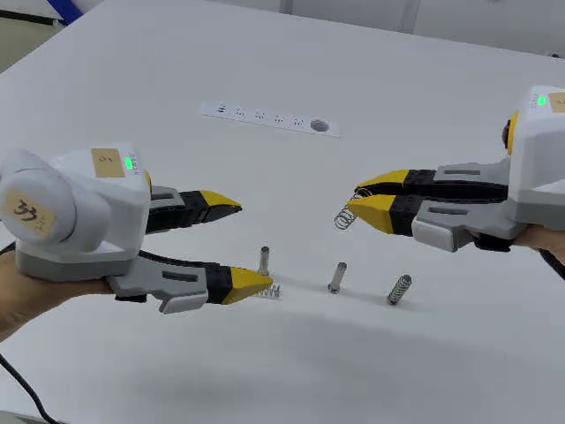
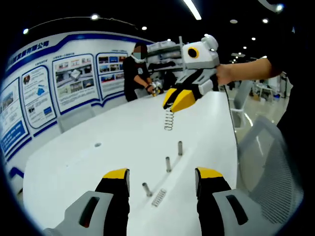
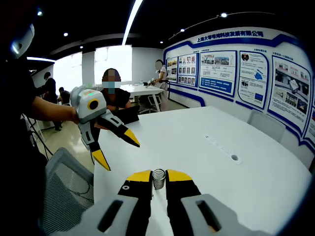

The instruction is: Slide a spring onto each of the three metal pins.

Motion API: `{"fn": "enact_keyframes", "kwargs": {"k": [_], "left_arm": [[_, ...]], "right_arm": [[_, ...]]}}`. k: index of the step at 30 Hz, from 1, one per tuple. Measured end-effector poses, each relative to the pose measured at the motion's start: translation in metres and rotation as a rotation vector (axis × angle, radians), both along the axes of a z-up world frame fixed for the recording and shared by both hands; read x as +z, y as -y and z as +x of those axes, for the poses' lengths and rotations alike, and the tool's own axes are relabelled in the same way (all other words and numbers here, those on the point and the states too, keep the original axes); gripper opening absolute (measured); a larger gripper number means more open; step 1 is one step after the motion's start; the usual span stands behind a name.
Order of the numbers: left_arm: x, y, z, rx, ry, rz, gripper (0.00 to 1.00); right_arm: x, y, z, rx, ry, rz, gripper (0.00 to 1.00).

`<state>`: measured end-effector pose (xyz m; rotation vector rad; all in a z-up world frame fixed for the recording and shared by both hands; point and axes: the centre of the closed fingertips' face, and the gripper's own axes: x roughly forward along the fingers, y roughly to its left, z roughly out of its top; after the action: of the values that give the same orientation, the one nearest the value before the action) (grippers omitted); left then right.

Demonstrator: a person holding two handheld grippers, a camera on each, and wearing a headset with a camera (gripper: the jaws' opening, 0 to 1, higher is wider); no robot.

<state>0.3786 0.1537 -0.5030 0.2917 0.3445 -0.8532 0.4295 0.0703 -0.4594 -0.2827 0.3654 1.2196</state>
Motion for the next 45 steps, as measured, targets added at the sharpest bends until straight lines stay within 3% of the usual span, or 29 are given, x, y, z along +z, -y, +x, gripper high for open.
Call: {"fn": "enact_keyframes", "kwargs": {"k": [4,11,14,22,29,35,41,45], "left_arm": [[-0.001,-0.008,0.002,0.034,-0.016,-0.021,0.7],[-0.004,-0.017,0.006,0.076,-0.028,-0.035,0.78],[-0.005,-0.02,0.004,0.073,-0.034,-0.032,0.75],[-0.009,-0.031,0.003,0.106,-0.058,-0.042,0.82],[-0.013,-0.041,0.0,0.128,-0.07,-0.041,0.79],[-0.014,-0.045,0.0,0.14,-0.071,-0.04,0.78],[-0.015,-0.043,0.0,0.14,-0.076,-0.04,0.78],[-0.017,-0.046,0.0,0.148,-0.081,-0.038,0.77]], "right_arm": [[-0.011,0.004,0.012,-0.035,-0.006,-0.026,0.11],[-0.05,0.011,0.025,-0.065,-0.011,-0.128,0.11],[-0.066,0.013,0.027,-0.077,-0.035,-0.147,0.11],[-0.097,0.012,0.033,-0.103,-0.116,-0.163,0.11],[-0.108,0.012,0.036,-0.122,-0.165,-0.172,0.11],[-0.11,0.01,0.032,-0.116,-0.179,-0.167,0.11],[-0.118,0.01,0.03,-0.107,-0.172,-0.191,0.11],[-0.13,0.009,0.026,-0.082,-0.139,-0.241,0.11]]}}
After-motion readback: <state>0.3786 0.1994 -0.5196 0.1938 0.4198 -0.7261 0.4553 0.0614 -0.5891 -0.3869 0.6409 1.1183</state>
